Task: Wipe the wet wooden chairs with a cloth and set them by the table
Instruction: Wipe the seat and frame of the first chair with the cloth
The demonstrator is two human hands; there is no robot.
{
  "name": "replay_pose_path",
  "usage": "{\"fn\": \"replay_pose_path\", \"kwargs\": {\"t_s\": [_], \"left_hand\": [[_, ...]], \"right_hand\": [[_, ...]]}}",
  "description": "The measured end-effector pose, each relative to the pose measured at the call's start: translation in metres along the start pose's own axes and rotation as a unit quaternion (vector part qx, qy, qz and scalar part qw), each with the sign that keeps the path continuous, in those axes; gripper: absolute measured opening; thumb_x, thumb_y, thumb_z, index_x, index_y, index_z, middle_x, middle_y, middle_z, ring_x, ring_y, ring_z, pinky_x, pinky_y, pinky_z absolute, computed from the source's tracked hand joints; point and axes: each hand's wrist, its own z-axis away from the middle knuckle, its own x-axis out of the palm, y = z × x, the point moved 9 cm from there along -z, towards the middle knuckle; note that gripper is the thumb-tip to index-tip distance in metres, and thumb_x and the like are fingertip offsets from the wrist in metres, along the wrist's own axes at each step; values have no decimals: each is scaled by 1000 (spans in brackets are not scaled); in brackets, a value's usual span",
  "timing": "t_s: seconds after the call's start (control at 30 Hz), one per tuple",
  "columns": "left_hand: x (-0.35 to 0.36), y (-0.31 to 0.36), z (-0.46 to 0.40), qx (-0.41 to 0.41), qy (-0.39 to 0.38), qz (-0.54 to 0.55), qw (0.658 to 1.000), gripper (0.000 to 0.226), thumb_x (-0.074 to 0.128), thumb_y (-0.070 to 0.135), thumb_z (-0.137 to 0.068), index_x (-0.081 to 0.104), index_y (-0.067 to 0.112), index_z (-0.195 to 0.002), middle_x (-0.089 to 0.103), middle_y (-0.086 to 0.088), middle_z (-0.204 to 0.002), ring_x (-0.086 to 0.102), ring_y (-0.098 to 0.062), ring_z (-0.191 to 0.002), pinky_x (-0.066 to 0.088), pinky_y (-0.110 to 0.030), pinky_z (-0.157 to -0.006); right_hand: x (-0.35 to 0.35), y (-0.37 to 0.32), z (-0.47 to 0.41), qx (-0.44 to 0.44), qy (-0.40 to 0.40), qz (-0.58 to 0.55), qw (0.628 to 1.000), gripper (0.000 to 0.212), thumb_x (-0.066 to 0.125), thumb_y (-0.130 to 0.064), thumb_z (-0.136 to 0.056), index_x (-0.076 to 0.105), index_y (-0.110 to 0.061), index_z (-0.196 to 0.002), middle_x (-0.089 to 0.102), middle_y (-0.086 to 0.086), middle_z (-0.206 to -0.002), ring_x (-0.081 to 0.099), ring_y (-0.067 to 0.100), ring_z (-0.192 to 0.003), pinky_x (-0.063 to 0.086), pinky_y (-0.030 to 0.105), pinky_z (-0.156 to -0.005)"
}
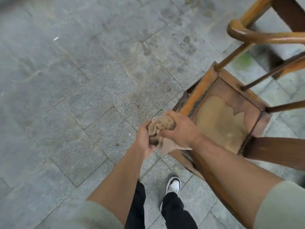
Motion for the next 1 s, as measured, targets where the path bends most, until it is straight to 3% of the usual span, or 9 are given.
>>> {"fn": "replay_pose_path", "kwargs": {"t_s": [0.07, 0.13, 0.27, 0.43, 0.53, 0.67, 0.73, 0.83, 1.0], "left_hand": [[-6, 7, 0, 51, 51, -42, 997, 36, 45, 33, -100, 69, 7, -95, 72, -10, -95, 65, -30, -97, 53, -44, -83], [-3, 26, 8, 121, 114, -245, 955, 28, 45, 26, -100, 65, 10, -87, 68, -10, -86, 64, -35, -92, 52, -45, -80], [39, 56, 29, 230, 138, -616, 741, 37, 35, 26, -103, 61, 0, -112, 65, -22, -110, 60, -40, -103, 46, -43, -86], [76, 46, 34, 235, 152, -736, 617, 50, 26, 44, -99, 64, 12, -100, 67, -14, -105, 59, -36, -94, 48, -44, -83], [93, 29, 44, 241, 157, -797, 530, 54, 20, 50, -96, 62, 19, -111, 61, -9, -118, 52, -34, -111, 42, -52, -92], [107, 29, 39, 242, 131, -810, 518, 56, 17, 53, -88, 63, 20, -81, 65, -4, -88, 59, -28, -88, 47, -41, -77], [106, 36, 34, 248, 110, -809, 521, 58, 16, 55, -80, 56, 17, -64, 59, -1, -64, 57, -23, -62, 38, -27, -54], [102, 44, 13, 222, 57, -825, 517, 49, 27, 51, -79, 52, 16, -56, 56, 0, -55, 54, -20, -55, 29, -27, -49], [105, 35, -20, 82, -78, -776, 620, 35, 51, 32, -76, 40, 15, -48, 38, -1, -49, 38, -16, -51, 36, -41, -59]], "right_hand": [[-9, 9, -6, 38, 57, -66, 996, 40, 81, -49, -78, 51, -41, -103, 65, -14, -86, 61, -1, -78, 42, 15, -63], [-19, 20, -6, 74, 117, -86, 987, 40, 78, -45, -82, 52, -35, -111, 67, -7, -89, 63, 14, -83, 46, 28, -69], [-32, 49, 7, 174, 194, -198, 945, 35, 70, -31, -88, 46, -38, -113, 59, -12, -85, 63, 24, -85, 49, 32, -70], [-37, 72, 52, 175, 105, -256, 945, 46, 75, -28, -85, 43, -42, -115, 67, -6, -108, 64, 18, -100, 50, 32, -80], [-30, 85, 126, 167, -12, -271, 948, 62, 83, -44, -80, 39, -45, -124, 62, -15, -116, 61, 13, -112, 51, 35, -93], [-22, 96, 177, 181, -49, -152, 970, 78, 80, -63, -70, 32, -51, -130, 58, -12, -118, 61, 12, -101, 50, 34, -82], [-21, 93, 166, 180, -19, -183, 966, 65, 77, -64, -76, 36, -48, -123, 61, -15, -108, 60, 5, -92, 46, 27, -72], [-5, 102, 136, 199, -11, -302, 932, 57, 69, -73, -75, 46, -43, -117, 66, -21, -104, 62, -3, -96, 50, 26, -79], [8, 147, 79, 250, 74, -407, 876, 44, 70, -65, -86, 50, -39, -116, 66, -23, -96, 61, -6, -85, 47, 25, -74]]}}
